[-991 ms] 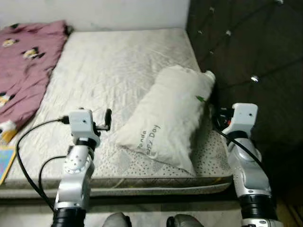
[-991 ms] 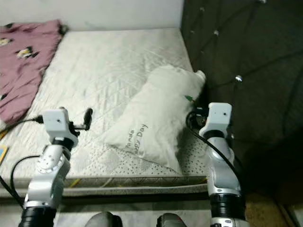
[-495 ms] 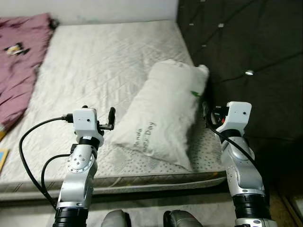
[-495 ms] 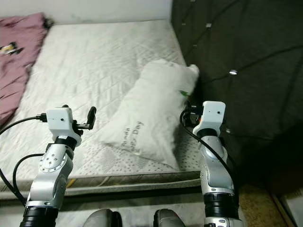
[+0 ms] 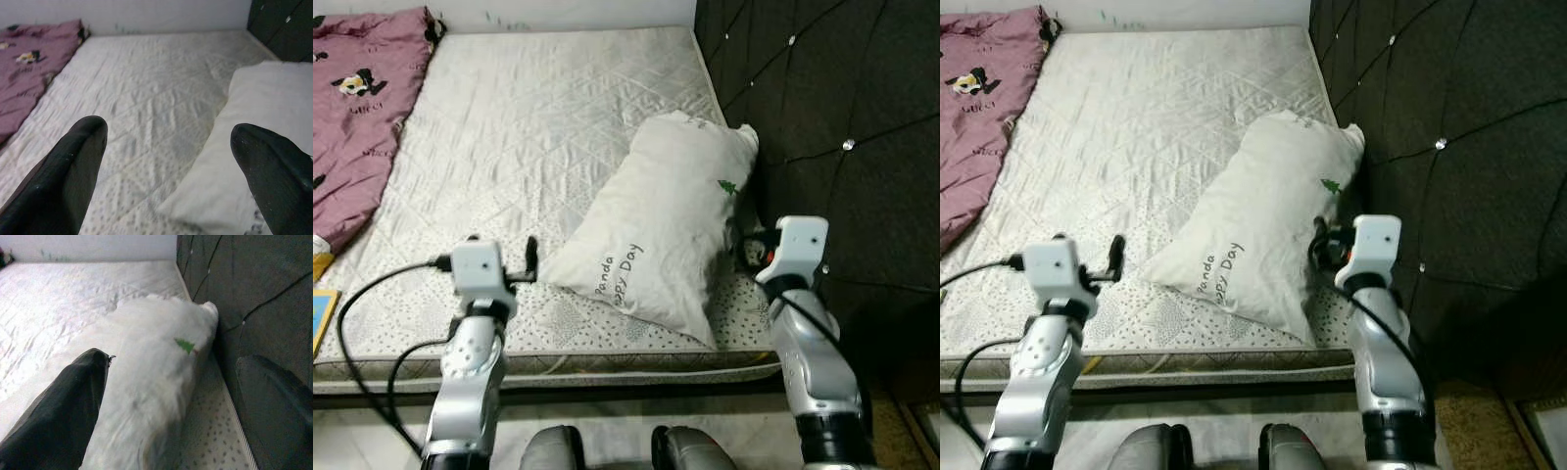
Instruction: Clean up the room
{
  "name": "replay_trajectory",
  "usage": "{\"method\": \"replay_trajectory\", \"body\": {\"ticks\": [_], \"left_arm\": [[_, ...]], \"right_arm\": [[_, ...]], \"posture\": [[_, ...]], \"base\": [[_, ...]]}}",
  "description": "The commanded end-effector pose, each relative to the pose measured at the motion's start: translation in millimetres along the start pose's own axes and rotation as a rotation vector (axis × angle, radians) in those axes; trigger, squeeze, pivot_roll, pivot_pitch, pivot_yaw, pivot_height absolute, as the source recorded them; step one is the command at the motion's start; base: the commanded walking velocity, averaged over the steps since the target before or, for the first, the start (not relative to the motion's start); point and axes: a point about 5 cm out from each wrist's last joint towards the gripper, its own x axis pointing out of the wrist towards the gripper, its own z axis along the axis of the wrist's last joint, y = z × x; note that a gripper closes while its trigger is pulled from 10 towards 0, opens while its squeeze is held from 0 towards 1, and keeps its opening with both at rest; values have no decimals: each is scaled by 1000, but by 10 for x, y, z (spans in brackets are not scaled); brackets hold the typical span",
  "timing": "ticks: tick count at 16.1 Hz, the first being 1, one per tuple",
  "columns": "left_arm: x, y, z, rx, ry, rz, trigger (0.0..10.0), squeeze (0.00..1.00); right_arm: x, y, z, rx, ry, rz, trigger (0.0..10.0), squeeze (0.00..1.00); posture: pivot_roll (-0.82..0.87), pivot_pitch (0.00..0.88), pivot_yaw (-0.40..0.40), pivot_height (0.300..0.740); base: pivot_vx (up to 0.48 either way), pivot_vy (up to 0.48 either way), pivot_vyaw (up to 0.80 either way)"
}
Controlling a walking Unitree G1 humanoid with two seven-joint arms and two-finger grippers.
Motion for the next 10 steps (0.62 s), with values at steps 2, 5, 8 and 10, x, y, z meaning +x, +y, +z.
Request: {"method": "replay_trajectory", "body": {"ticks": [2,5,8,10], "left_arm": [[-72,75,16,10,-8,26,10000,0],[-82,83,-20,6,5,28,10000,0],[-87,67,-42,4,15,19,10000,0],[-88,71,-40,4,15,21,10000,0]], "right_arm": [[-98,2,-54,-23,17,29,10000,0],[-113,-8,-59,-30,21,32,10000,0],[-122,7,-78,-34,27,41,10000,0],[-122,26,-83,-31,29,48,10000,0]], "posture": [[-32,154,39,740],[-34,152,36,740],[-31,150,36,740],[-29,149,36,728]], "base": [[0,0,0],[0,0,0],[0,0,0],[0,0,0]]}}
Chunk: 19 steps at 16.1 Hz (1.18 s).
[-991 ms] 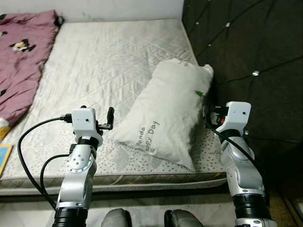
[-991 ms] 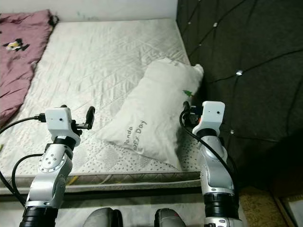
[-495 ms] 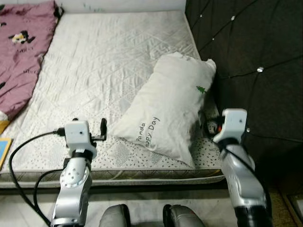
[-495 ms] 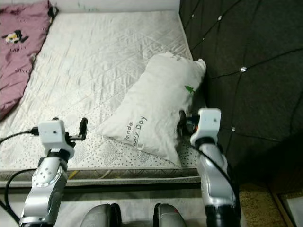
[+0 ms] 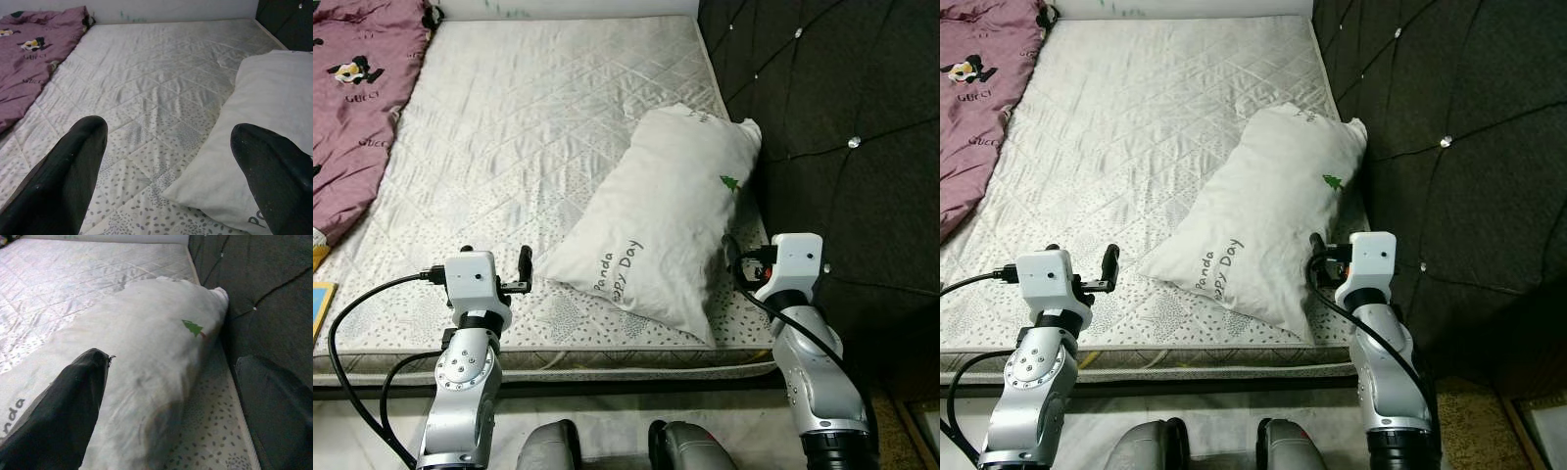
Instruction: Clean up the room
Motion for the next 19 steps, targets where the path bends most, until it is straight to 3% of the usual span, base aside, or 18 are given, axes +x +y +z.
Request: {"method": "replay_trajectory", "body": {"ticks": [1,8,19], "left_arm": [[-26,31,-10,4,5,9,10000,0],[6,8,7,3,-1,10,10000,0],[15,-23,57,-36,-30,-5,10000,0]], "right_arm": [[-15,30,9,1,-1,13,10000,0],[9,30,-2,-5,4,22,10000,0],[144,-33,37,-58,-14,47,10000,0]], "posture": [[-29,149,36,723],[-31,154,31,638],[-29,158,22,633]], "base": [[0,0,0],[0,0,0],[0,0,0]]}}
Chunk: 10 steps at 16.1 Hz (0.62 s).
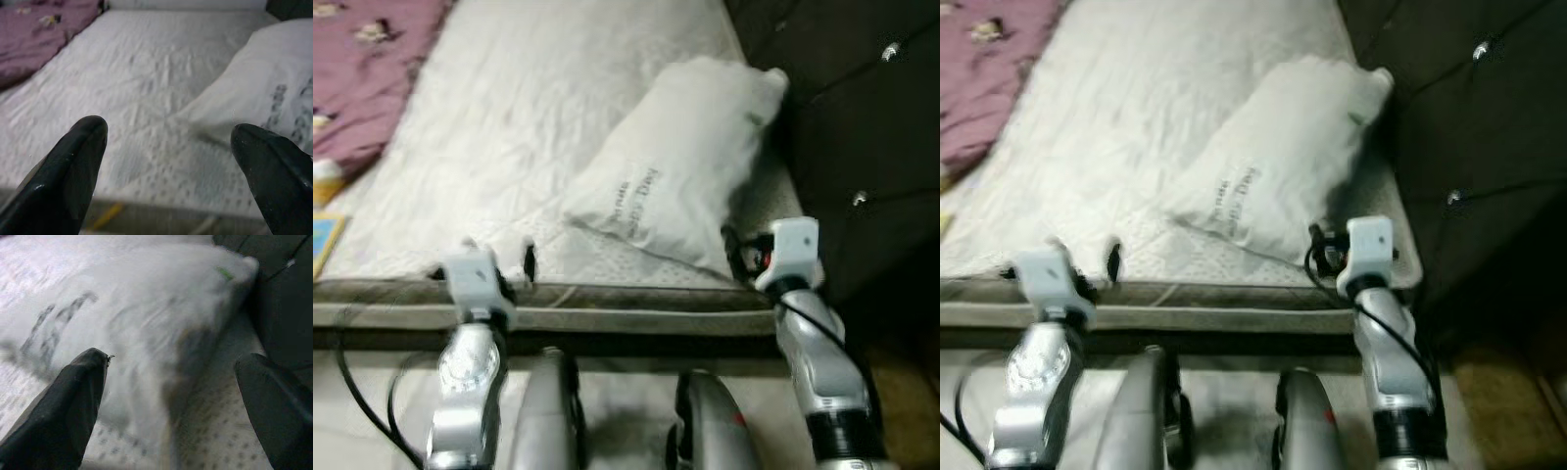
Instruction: Clean up the room
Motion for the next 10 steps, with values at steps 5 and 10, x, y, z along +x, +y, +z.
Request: {"method": "replay_trajectory", "body": {"ticks": [5,10], "left_arm": [[24,36,74,2,-35,0,10000,0],[27,16,71,-1,-38,-12,10000,0]], "right_arm": [[6,49,-11,-16,-11,25,10000,0],[4,60,-16,-25,-16,35,10000,0]], "posture": [[-28,159,20,633],[-29,153,17,633]], "base": [[346,0,0],[480,0,0]]}}
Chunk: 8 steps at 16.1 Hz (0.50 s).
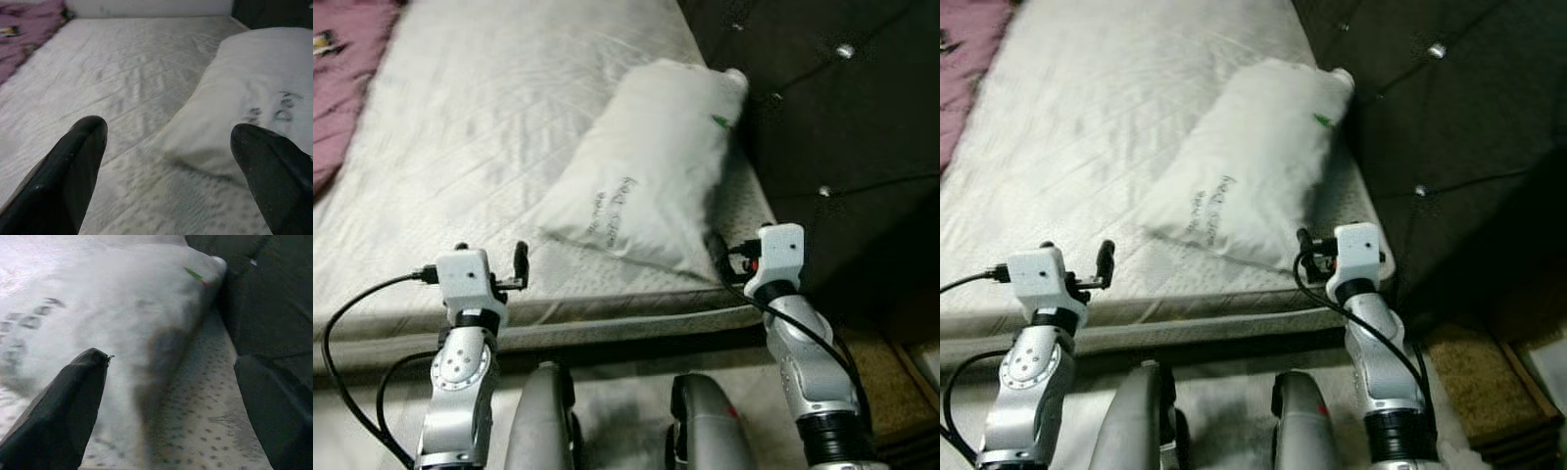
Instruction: Clean up the room
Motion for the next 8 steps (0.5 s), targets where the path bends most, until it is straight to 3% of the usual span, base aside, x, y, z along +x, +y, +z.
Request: {"method": "replay_trajectory", "body": {"ticks": [1,3,8], "left_arm": [[-3,-7,17,4,-9,-16,10000,0],[1,-13,22,-20,-10,-8,10000,0],[21,-46,30,-46,-5,-7,10000,0]], "right_arm": [[12,18,1,1,-2,10,10000,0],[22,32,8,-1,-7,17,10000,0],[28,32,-4,-11,-8,22,10000,0]], "posture": [[-27,153,15,633],[-27,151,13,633],[-27,160,13,633]], "base": [[480,0,0],[412,0,0],[0,0,0]]}}
